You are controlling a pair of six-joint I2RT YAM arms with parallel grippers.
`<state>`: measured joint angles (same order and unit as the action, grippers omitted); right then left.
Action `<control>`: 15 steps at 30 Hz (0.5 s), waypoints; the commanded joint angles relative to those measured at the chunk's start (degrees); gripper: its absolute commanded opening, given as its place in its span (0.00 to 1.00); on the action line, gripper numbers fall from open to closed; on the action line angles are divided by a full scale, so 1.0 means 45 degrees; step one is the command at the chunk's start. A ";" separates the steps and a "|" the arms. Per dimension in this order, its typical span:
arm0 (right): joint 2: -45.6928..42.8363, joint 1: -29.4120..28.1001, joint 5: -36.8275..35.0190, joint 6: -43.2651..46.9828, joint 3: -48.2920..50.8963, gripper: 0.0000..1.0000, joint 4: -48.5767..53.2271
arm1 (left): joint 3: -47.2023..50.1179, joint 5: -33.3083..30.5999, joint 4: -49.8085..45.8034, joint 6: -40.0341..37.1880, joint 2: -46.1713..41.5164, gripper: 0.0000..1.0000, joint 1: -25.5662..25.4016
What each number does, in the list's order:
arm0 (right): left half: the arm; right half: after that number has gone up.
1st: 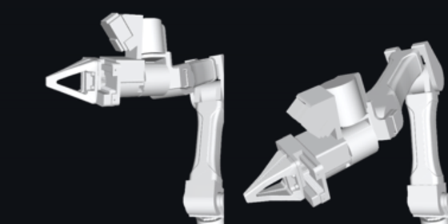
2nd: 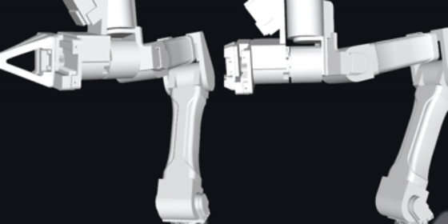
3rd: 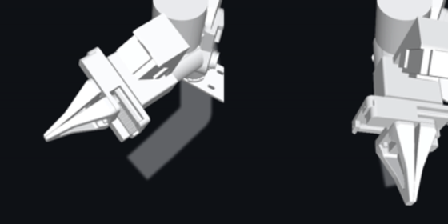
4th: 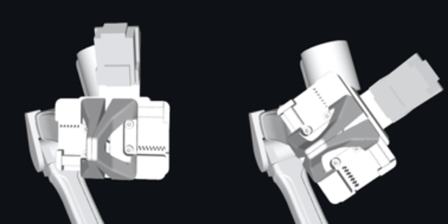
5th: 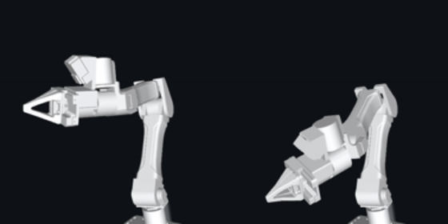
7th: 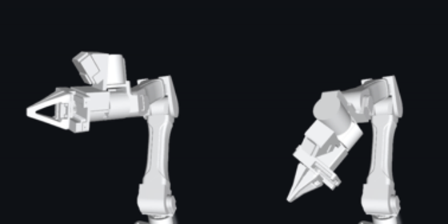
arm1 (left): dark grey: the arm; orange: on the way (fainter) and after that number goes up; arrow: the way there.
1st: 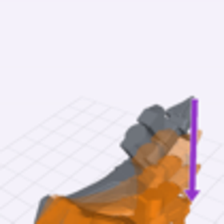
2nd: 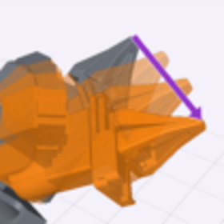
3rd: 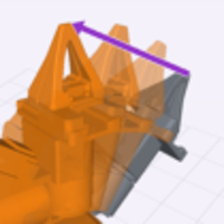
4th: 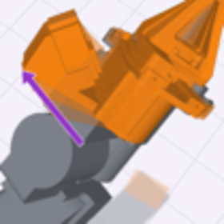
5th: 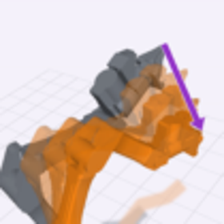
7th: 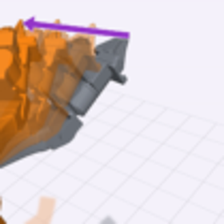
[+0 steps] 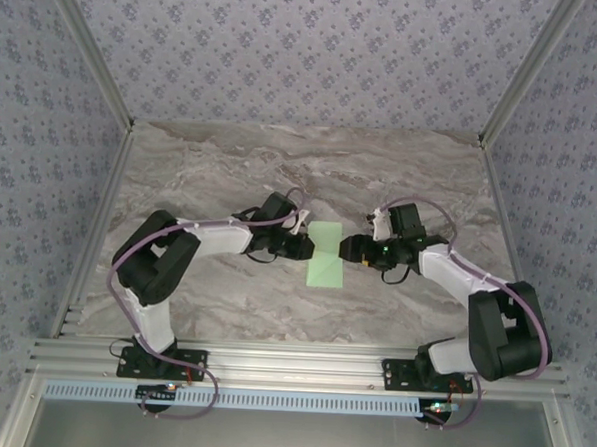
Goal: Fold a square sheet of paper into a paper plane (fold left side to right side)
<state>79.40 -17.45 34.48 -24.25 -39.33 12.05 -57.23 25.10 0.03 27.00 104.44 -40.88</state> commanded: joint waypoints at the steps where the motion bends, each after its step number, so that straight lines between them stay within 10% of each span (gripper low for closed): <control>1: 0.0514 -0.0217 0.0565 -0.0666 -0.0067 0.76 -0.0919 | 0.0379 -0.0434 -0.0047 -0.0239 -0.0959 0.12 -0.0007; 15: 0.3080 -0.0881 0.1049 -0.1569 -0.0990 0.72 -0.2362 | 0.1034 -0.0735 -0.0012 -0.0142 -0.1544 0.12 0.0100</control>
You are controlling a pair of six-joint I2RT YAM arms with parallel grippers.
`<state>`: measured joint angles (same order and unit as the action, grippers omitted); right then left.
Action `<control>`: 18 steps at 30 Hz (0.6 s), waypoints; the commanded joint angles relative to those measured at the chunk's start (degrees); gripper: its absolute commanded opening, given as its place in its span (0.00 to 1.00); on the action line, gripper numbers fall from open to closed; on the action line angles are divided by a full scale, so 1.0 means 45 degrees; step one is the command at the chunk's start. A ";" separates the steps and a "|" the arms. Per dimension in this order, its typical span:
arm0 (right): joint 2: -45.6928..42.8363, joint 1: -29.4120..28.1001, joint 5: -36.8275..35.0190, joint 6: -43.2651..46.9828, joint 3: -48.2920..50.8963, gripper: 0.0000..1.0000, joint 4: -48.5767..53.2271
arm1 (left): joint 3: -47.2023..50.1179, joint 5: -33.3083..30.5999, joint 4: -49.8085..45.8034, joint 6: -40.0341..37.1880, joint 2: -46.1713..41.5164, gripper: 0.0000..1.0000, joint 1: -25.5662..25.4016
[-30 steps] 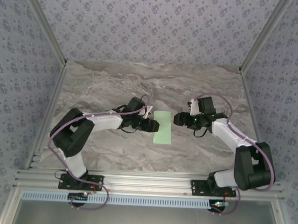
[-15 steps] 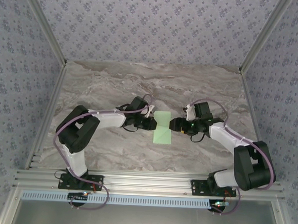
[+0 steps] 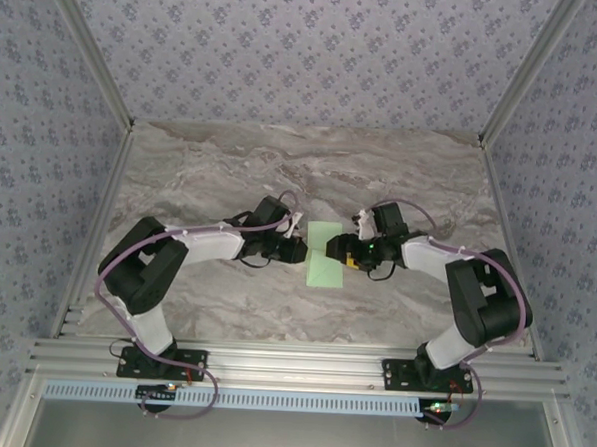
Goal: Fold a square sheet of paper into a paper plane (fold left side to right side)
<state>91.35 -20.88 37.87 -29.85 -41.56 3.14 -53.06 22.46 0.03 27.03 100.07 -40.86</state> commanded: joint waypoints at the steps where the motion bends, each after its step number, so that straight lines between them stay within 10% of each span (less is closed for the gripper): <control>1: 0.0557 -0.0110 0.0239 -0.0285 -0.0604 0.71 -0.0231 | 0.0150 -0.0113 0.0035 -0.0118 -0.0596 0.12 0.0115; 18: -0.1029 0.0173 -0.0896 0.0392 -0.0213 0.73 0.1063 | -0.0877 0.1733 0.1583 0.0538 0.1239 0.39 0.0078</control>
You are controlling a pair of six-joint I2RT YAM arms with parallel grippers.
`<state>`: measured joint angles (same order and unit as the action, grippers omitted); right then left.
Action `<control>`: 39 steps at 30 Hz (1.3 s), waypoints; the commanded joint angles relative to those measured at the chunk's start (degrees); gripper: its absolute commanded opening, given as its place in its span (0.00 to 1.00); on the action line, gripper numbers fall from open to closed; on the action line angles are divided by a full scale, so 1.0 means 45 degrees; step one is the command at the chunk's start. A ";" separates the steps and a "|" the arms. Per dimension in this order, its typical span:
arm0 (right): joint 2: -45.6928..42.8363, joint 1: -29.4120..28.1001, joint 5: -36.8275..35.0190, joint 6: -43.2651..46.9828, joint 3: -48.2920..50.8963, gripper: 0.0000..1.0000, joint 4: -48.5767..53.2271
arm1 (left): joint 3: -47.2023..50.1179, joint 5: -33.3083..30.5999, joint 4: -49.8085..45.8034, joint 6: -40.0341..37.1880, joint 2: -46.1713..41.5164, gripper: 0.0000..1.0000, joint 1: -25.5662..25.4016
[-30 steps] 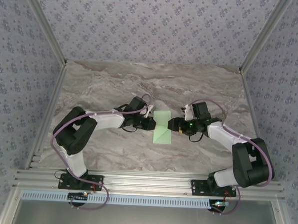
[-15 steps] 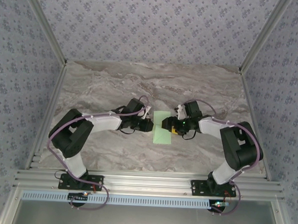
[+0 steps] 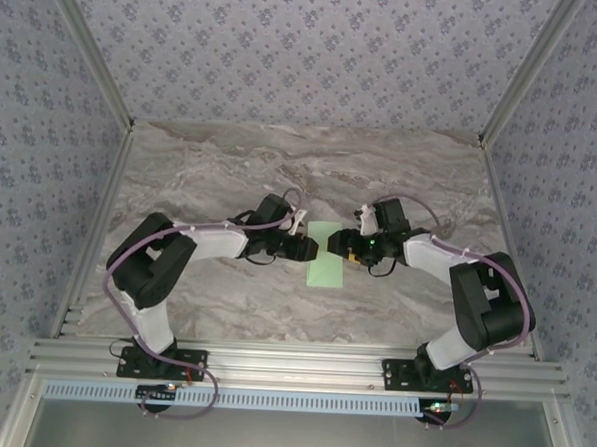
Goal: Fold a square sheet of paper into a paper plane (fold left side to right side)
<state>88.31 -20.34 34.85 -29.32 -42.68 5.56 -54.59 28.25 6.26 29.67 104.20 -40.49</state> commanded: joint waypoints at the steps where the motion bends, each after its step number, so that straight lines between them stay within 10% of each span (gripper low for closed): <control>1: -0.0395 0.0063 -0.0230 0.0276 0.0050 0.73 0.0558 | -0.0622 0.0443 0.0154 -0.0080 0.0405 0.37 -0.0021; 9: -0.0185 0.0043 -0.0148 0.0329 0.0070 0.74 0.0614 | -0.0232 -0.0264 -0.0185 -0.0301 -0.0244 0.04 -0.0017; 26: 0.1485 -0.0592 0.0457 -0.0194 -0.0650 0.69 -0.0408 | 0.0451 -0.0804 -0.0413 -0.0363 -0.1060 0.01 0.0069; 33: 0.1719 -0.0771 0.0743 -0.0274 -0.0936 0.28 -0.0691 | 0.0776 -0.0916 -0.0392 -0.0220 -0.1771 0.14 0.0309; 39: 0.0193 -0.0107 0.1513 -0.0091 -0.0757 0.07 -0.0915 | 0.1730 -0.0907 -0.0161 0.0542 -0.4068 0.54 0.1112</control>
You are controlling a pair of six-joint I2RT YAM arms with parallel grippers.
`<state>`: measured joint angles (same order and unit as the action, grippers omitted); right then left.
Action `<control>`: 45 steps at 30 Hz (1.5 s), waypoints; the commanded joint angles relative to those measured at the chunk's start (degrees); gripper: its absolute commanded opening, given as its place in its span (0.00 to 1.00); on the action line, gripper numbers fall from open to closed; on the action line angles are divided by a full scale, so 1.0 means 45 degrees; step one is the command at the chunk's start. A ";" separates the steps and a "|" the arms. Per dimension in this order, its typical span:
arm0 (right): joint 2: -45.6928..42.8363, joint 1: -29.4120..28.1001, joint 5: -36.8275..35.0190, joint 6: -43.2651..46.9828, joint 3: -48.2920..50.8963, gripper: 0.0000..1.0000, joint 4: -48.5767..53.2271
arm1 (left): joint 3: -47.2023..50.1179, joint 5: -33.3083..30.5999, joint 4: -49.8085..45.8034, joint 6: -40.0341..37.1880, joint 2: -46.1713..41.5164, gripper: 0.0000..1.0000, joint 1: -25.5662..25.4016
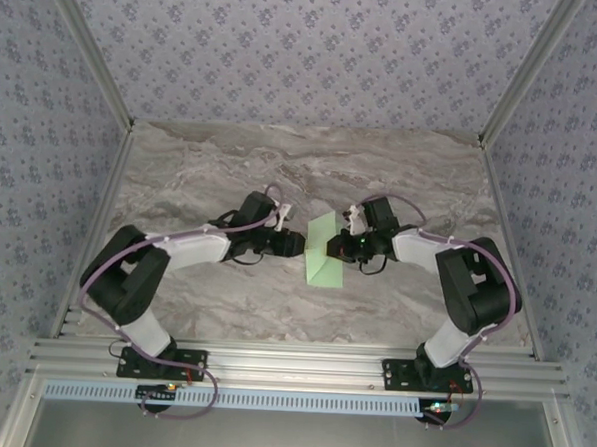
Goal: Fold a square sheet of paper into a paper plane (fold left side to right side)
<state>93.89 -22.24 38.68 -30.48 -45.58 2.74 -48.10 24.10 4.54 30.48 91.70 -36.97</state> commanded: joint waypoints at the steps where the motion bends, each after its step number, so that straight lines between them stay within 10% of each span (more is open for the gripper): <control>1: -0.1498 0.0483 0.0897 0.0205 -0.0115 0.06 -0.0326 | 0.0449 0.0016 0.0237 0.0555 -0.1843 0.61 0.0499; 8: -0.4036 0.1463 0.2927 -0.1312 -0.0409 0.07 -0.1845 | 0.1215 0.0856 0.1062 0.2797 -0.5602 0.91 0.1580; 22: -0.5068 -0.0672 0.3085 -0.4080 -0.3449 0.09 -0.3828 | 0.0240 0.2786 0.5058 0.5307 -0.6045 0.92 0.0641; 38: -0.5267 -0.1050 0.2746 -0.4933 -0.3132 0.22 -0.4272 | 0.0552 0.2371 0.6454 0.6059 -0.6673 0.18 0.0404; 45: -0.6557 -0.0513 -0.0175 -0.0435 -0.3842 0.60 0.2531 | -0.1163 -0.0544 -0.1193 0.1601 -0.7450 0.08 -0.0784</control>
<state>68.29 -25.65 46.35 -44.38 -60.20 -3.07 -47.64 29.54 16.93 49.82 60.42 -37.76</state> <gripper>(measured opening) 0.579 0.081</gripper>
